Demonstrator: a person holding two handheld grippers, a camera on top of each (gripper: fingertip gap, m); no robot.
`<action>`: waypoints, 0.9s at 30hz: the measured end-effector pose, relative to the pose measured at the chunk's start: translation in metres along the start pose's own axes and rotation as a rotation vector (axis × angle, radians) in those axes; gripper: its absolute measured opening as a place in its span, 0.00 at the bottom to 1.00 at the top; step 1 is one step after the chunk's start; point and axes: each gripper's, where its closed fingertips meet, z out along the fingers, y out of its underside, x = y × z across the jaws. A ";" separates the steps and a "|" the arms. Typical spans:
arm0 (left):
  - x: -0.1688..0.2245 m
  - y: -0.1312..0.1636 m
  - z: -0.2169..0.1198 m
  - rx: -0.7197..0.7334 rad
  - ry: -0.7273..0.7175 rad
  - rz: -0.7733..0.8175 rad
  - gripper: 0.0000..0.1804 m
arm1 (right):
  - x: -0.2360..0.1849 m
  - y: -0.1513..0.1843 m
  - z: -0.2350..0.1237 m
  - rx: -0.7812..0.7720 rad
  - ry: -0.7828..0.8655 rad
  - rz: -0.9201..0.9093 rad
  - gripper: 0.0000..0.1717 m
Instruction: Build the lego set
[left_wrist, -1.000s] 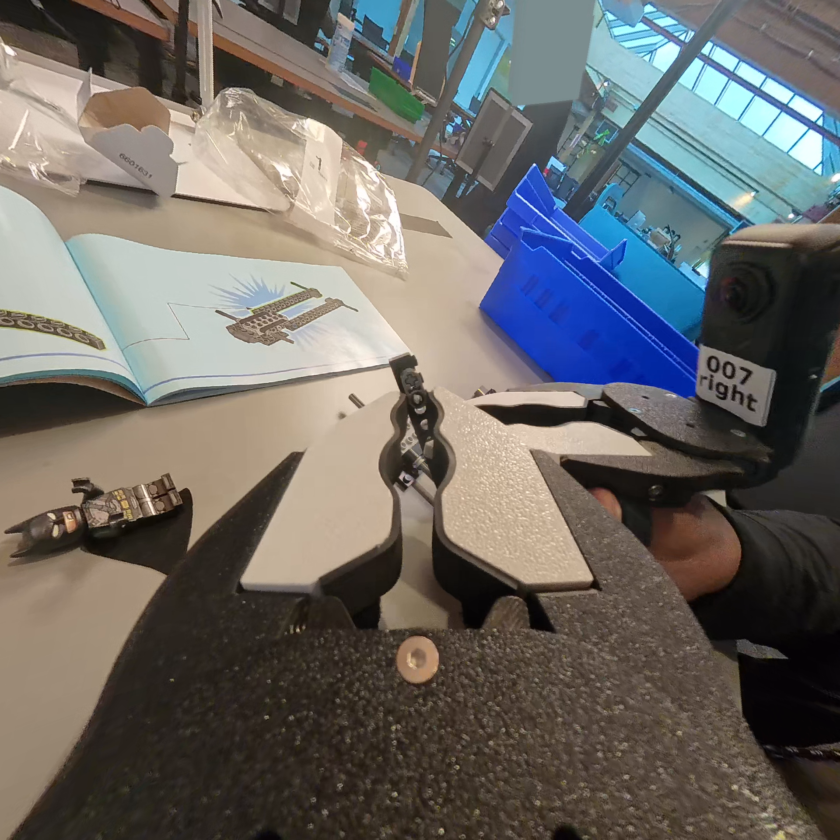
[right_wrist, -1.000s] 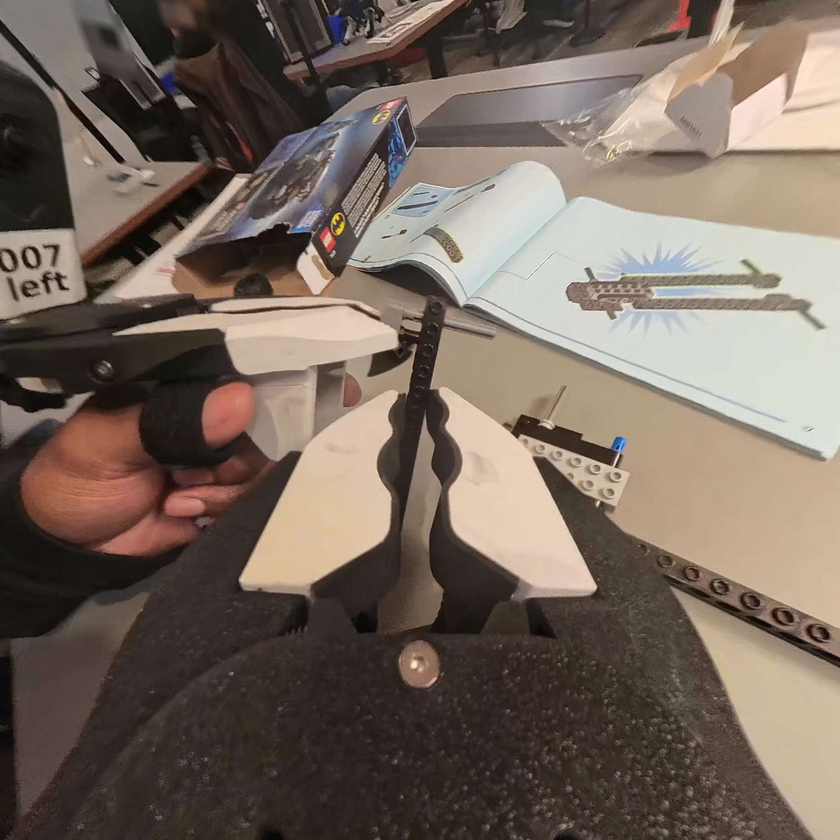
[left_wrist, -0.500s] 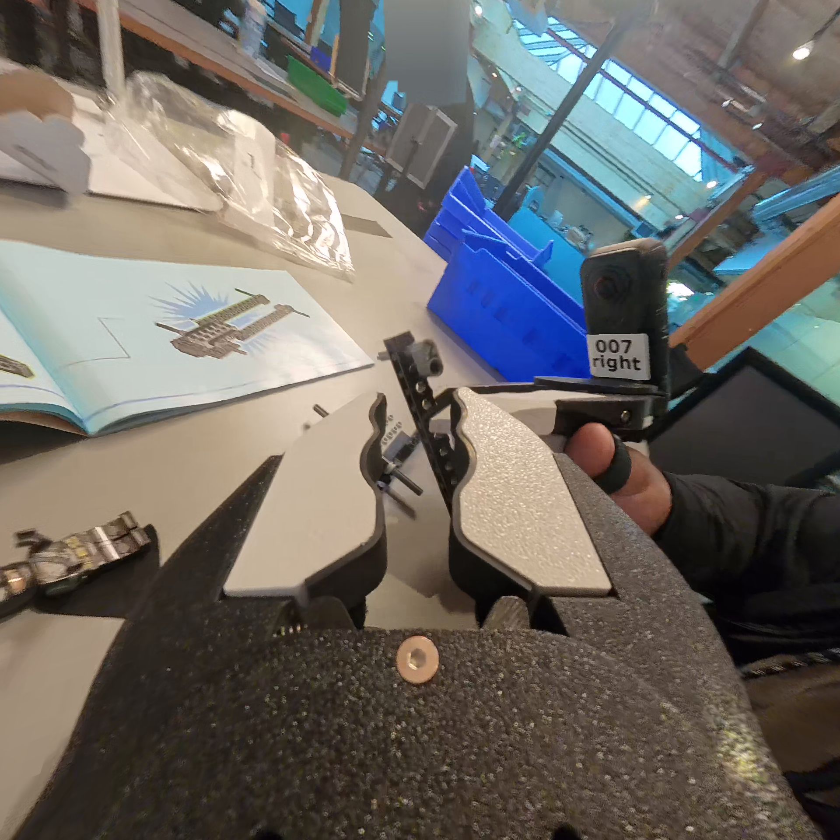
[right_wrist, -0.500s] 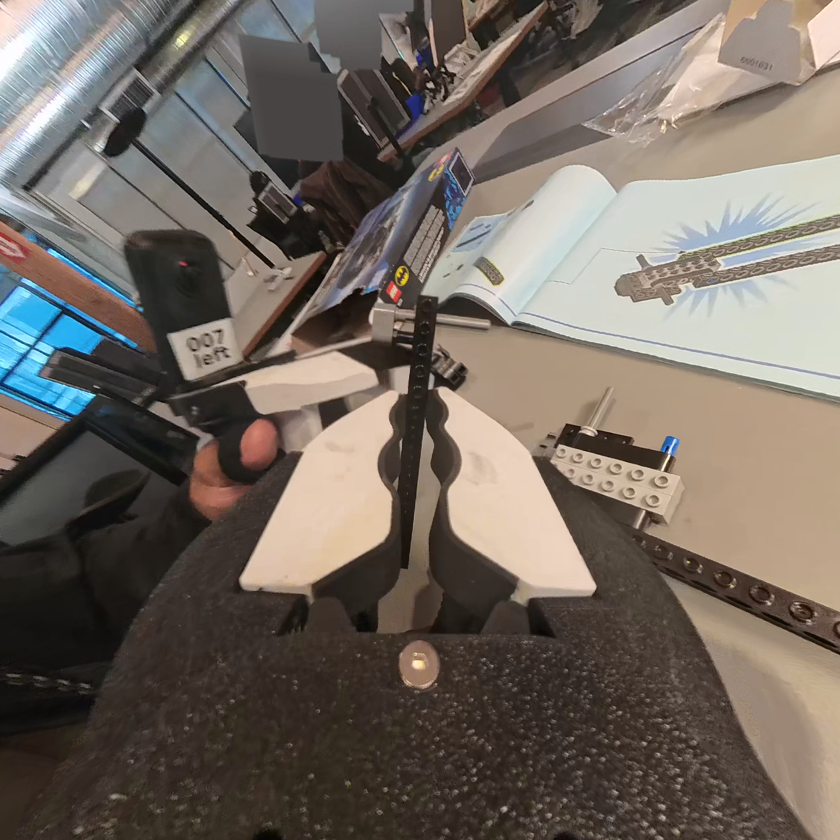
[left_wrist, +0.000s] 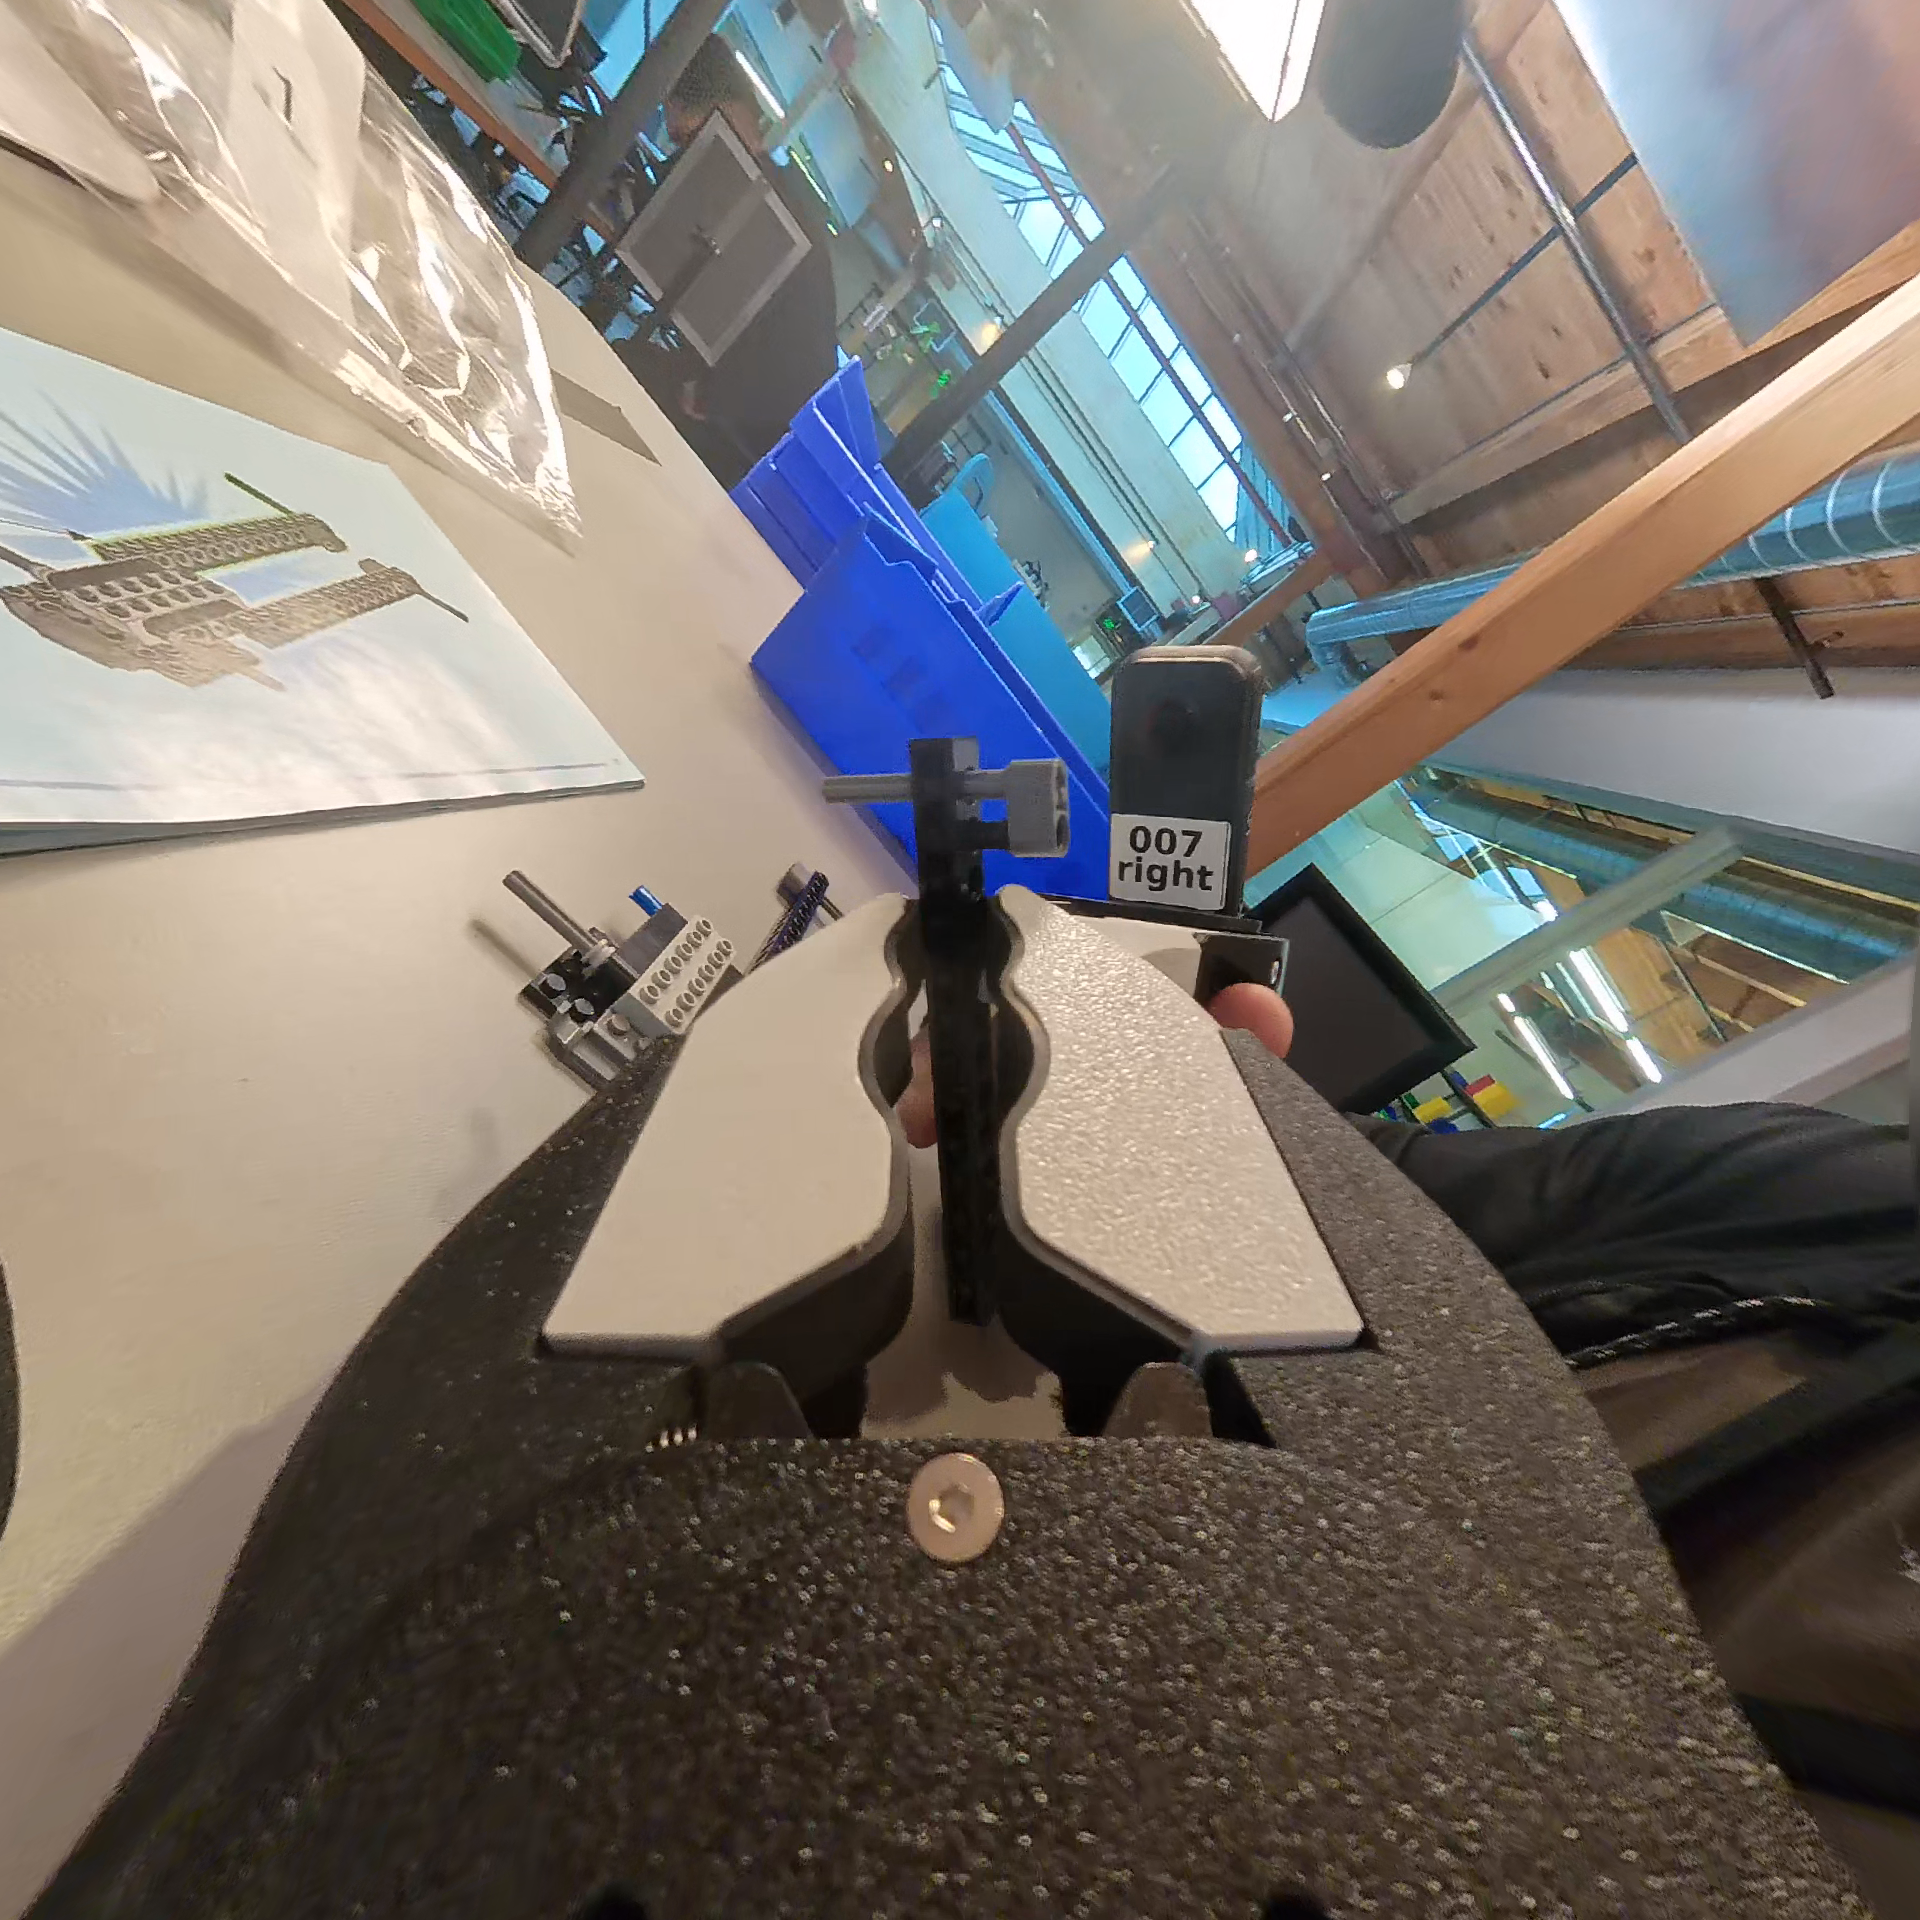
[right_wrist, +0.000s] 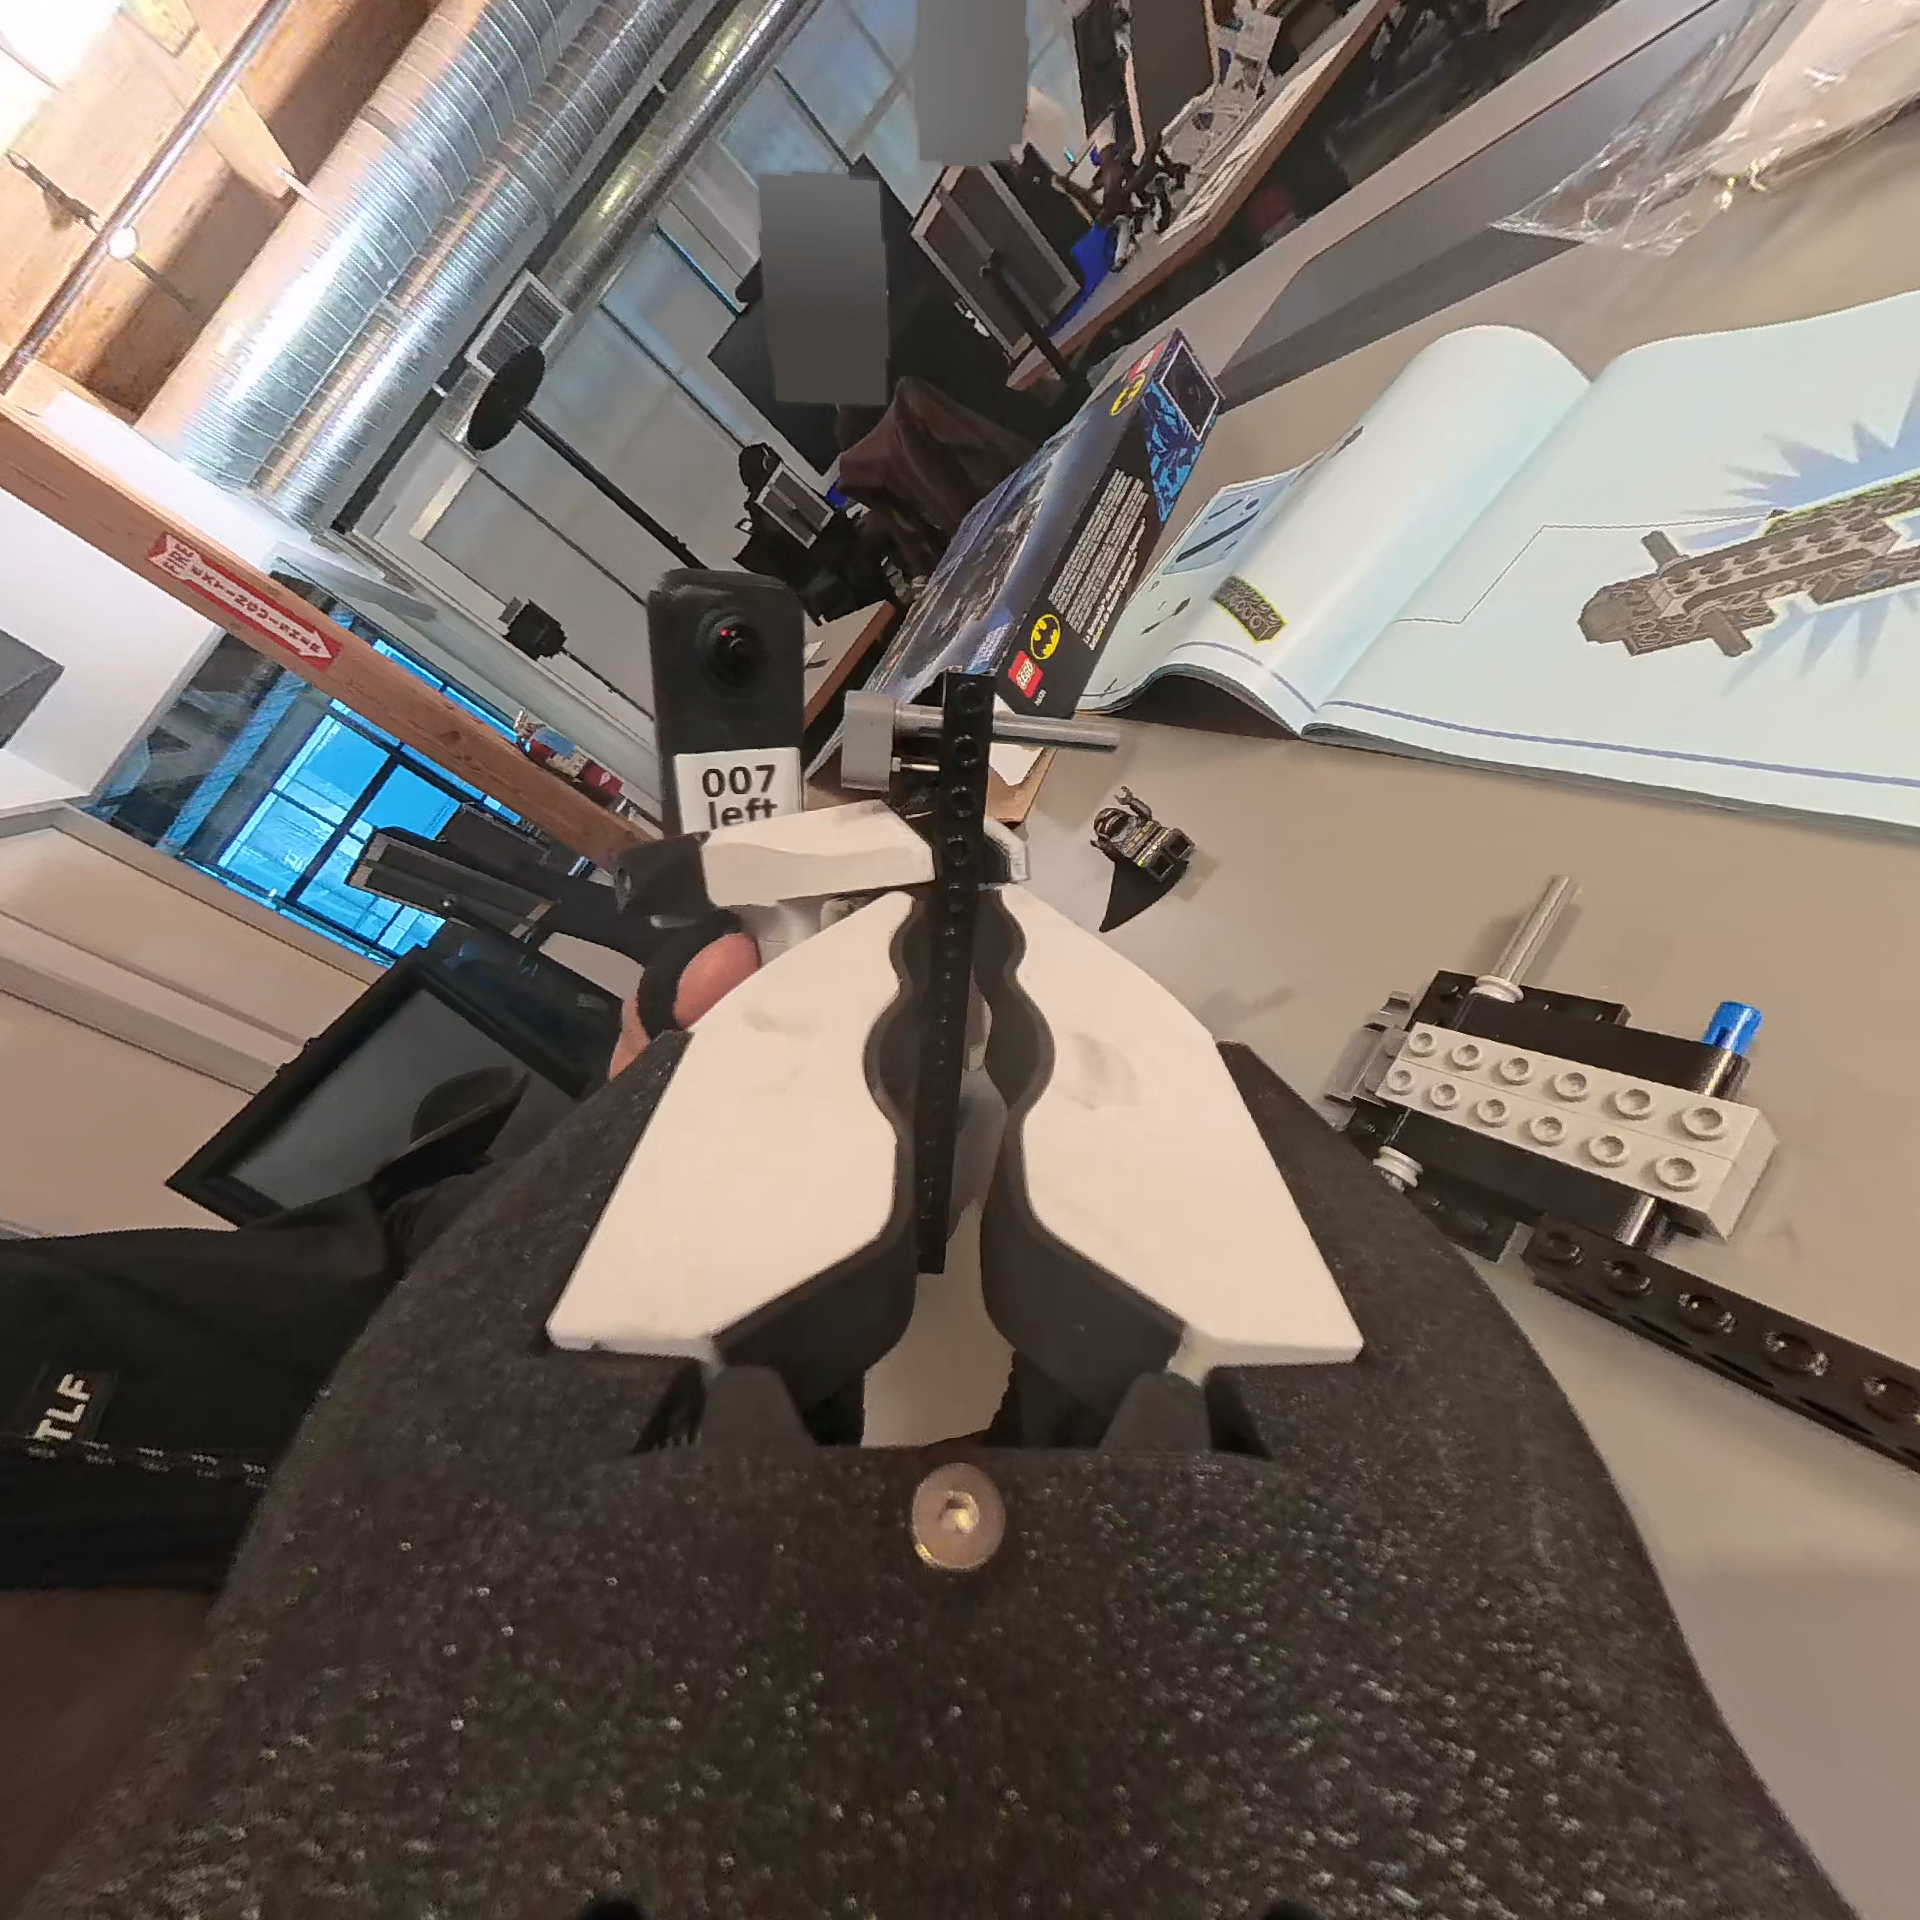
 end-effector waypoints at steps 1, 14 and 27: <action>0.000 0.000 0.000 0.001 0.008 -0.005 0.06 | 0.000 0.000 0.000 -0.002 0.001 -0.006 0.05; 0.000 0.000 -0.004 -0.003 -0.034 0.081 0.06 | -0.008 -0.013 -0.007 -0.007 -0.014 -0.130 0.23; 0.006 0.013 0.003 -0.076 -0.048 0.207 0.06 | -0.010 -0.012 -0.010 -0.044 -0.076 -0.054 0.24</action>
